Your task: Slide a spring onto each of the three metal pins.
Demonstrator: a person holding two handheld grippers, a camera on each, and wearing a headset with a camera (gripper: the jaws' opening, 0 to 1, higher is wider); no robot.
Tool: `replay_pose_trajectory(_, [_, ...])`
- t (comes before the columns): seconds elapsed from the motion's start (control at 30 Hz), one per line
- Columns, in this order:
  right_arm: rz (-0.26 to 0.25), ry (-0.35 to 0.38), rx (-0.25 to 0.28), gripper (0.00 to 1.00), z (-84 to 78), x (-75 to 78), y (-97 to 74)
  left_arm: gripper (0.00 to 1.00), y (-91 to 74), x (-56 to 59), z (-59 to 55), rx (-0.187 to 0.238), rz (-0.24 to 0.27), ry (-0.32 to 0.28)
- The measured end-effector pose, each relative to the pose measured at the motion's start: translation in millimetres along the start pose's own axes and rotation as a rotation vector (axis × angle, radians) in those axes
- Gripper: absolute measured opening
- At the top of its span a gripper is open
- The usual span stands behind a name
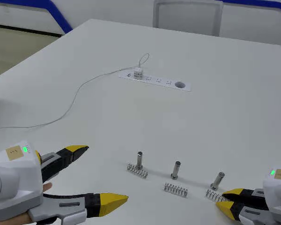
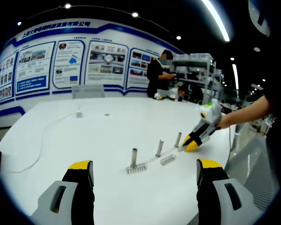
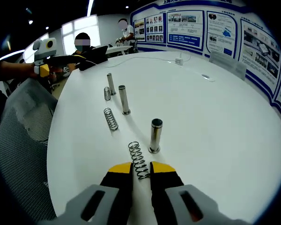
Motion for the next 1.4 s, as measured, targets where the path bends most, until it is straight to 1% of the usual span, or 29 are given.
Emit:
replay_pose_trajectory(0.2, [0.017, -0.016, -0.008, 0.12, 0.6, -1.4, 0.5, 0.93, -0.1, 0.1, 1.0, 0.001, 0.003, 0.002])
replay_pose_trajectory(0.27, [0.012, -0.029, -0.012, 0.12, 0.7, -1.7, 0.4, 0.93, -0.2, 0.1, 1.1, 0.001, 0.003, 0.001])
replay_pose_trajectory(0.47, [0.007, -0.02, -0.021, 0.11, 1.5, -4.7, 1.7, 0.93, -0.1, 0.9, 1.2, -0.003, -0.004, 0.007])
replay_pose_trajectory(0.53, [-0.012, -0.026, -0.03, 0.11, 2.5, -3.3, 2.5, 0.93, 0.2, 0.8, 0.6, -0.004, -0.01, -0.001])
replay_pose_trajectory(0.6, [-0.014, -0.014, -0.034, 0.11, 4.1, -2.5, 4.0, 0.93, 0.5, 0.6, 0.0, -0.006, -0.013, -0.004])
replay_pose_trajectory(0.67, [-0.012, -0.004, -0.03, 0.11, 4.7, -2.1, 5.1, 0.93, 1.0, 1.6, -0.2, -0.01, -0.016, 0.005])
replay_pose_trajectory(0.77, [-0.016, -0.013, -0.034, 0.11, 5.4, -2.7, 4.8, 0.93, 2.0, 2.6, -1.4, -0.023, -0.019, 0.019])
replay_pose_trajectory(0.97, [-0.015, 0.003, -0.005, 0.11, 14.9, -2.1, -1.5, 0.93, 2.1, 2.7, -1.9, -0.028, -0.021, 0.027])
replay_pose_trajectory(1.1, [-0.014, -0.005, 0.008, 0.11, 20.7, -3.1, -8.0, 0.92, 2.0, 0.5, -2.3, -0.03, -0.013, 0.029])
replay_pose_trajectory(1.3, [-0.01, -0.034, 0.019, 0.1, 27.7, -7.5, -14.0, 0.92, 2.3, 1.7, -0.9, -0.029, -0.016, 0.04])
replay_pose_trajectory(1.4, [-0.003, -0.058, 0.025, 0.1, 34.5, -11.2, -16.9, 0.92, 2.1, 4.7, 2.0, -0.021, -0.02, 0.046])
Point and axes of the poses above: the centre of the closed fingertips' face, and the gripper's own axes: y roughly forward along the fingers, x roughly to its right, z roughly out of its top, the point moved 7 cm from there along -y, roughly backward along the fingers, and after that the axes turned 1 degree about -z, right-handed, at the moved point
